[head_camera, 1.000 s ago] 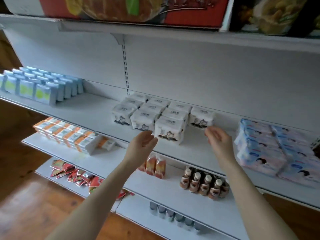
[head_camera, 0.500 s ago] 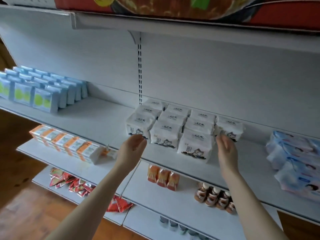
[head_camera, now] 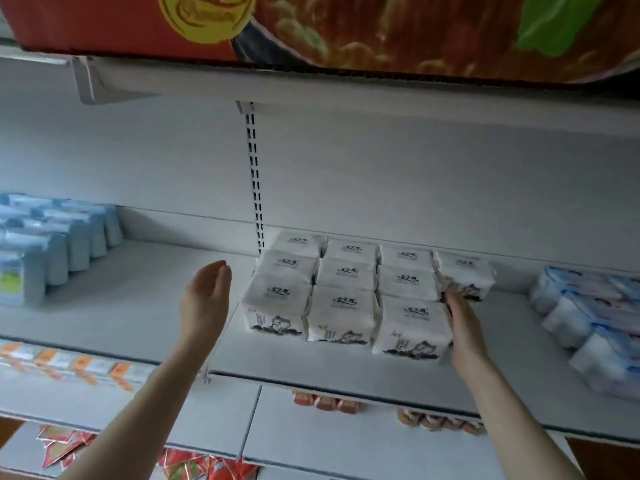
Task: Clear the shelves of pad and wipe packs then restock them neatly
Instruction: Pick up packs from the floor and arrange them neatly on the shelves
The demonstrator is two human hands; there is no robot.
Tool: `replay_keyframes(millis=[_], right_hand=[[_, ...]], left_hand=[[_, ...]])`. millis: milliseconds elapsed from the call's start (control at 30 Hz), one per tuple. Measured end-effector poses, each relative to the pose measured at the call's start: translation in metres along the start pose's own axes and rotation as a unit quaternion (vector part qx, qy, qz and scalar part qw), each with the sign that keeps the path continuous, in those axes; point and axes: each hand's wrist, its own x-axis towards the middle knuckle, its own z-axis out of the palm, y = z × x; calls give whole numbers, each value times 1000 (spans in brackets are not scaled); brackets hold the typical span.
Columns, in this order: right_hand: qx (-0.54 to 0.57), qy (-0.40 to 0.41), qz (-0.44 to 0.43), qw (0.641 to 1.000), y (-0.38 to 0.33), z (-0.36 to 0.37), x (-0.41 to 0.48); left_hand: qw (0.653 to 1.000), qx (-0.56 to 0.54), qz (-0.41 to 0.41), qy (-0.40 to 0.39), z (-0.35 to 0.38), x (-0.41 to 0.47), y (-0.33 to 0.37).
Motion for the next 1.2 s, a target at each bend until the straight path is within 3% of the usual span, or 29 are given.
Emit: replay_keyframes(millis=[133,300,500,800,1200], right_hand=[[52,26,41,997,1,3,-1],[105,17,52,993,5,2,1],[143,-8,69,987,19,2,11],[160,10,96,982,28,7,23],[172,9,89,981,24,-1,23]], left_hand=[[989,-44,-69,-122,3,32,-27],[944,-141,-152,-258,25,52,-42],[899,-221,-176,-333,48,54,-51],[854,-292,-220,-370,67,52,-63],[871,-272,-189,-361,70,70,-73]])
